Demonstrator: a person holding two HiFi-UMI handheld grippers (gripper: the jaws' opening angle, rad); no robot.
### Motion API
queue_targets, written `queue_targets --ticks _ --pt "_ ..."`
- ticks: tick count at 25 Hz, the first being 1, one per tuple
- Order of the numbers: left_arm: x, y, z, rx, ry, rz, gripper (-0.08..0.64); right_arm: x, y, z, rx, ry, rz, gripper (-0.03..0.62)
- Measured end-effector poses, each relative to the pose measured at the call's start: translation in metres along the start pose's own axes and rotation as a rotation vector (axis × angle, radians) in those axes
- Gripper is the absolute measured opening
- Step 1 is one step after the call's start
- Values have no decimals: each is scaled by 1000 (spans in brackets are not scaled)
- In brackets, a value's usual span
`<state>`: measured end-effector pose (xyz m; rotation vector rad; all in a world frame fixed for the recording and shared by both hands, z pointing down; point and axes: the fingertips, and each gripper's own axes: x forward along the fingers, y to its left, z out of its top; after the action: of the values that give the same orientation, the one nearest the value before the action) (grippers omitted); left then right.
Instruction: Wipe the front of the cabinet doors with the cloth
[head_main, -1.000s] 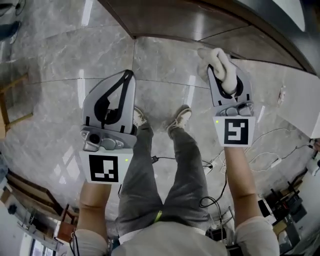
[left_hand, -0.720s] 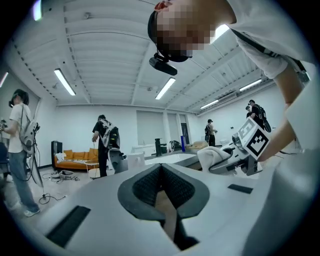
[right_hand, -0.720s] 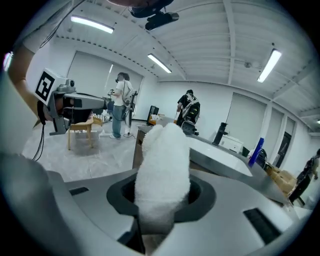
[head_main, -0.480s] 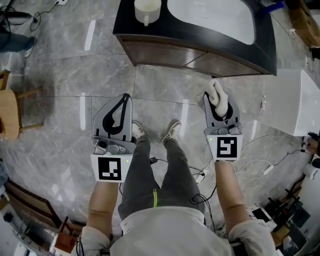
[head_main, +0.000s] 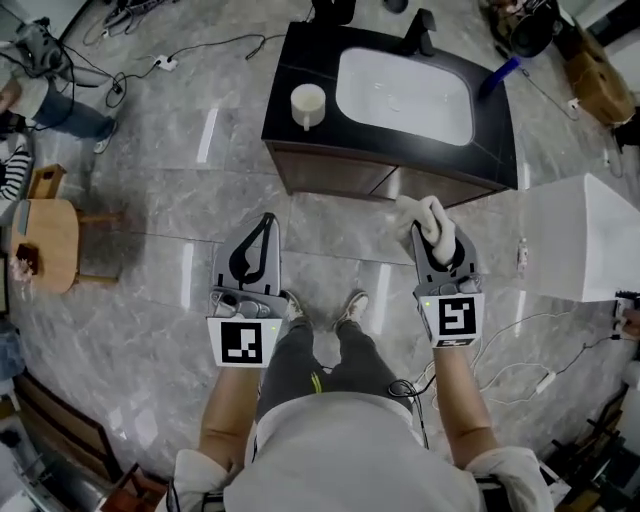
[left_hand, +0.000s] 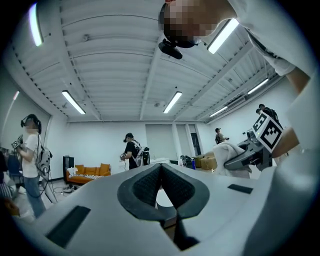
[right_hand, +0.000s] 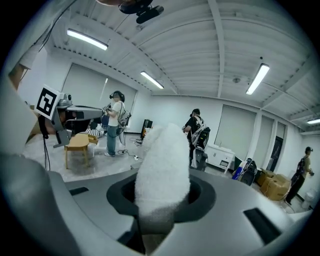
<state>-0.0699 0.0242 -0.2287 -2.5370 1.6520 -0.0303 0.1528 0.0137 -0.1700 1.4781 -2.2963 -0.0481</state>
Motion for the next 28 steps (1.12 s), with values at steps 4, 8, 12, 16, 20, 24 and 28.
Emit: queue_targets --ticks 4,8,12,16,20,24,28 --pt "-5 -9 33 36 4 -3 18 -29 -24 38 -19 -52 -8 135" --pt "-3 -15 70 48 -31 4 18 -53 -42 59 12 -64 19 135" --pt "-1 -18 106 73 -76 8 18 -70 -51 81 33 -105 39 135" --pt "2 -30 134 86 -96 3 18 -83 -63 102 50 -148 36 135" --pt "4 -34 157 98 -131 -8 18 -92 -69 131 27 -203 27 135" --pt "4 -36 169 112 -155 -19 18 -98 -68 146 10 -245 20 135" --pt "12 -40 170 113 -163 -36 18 -95 -69 148 9 -247 26 135"
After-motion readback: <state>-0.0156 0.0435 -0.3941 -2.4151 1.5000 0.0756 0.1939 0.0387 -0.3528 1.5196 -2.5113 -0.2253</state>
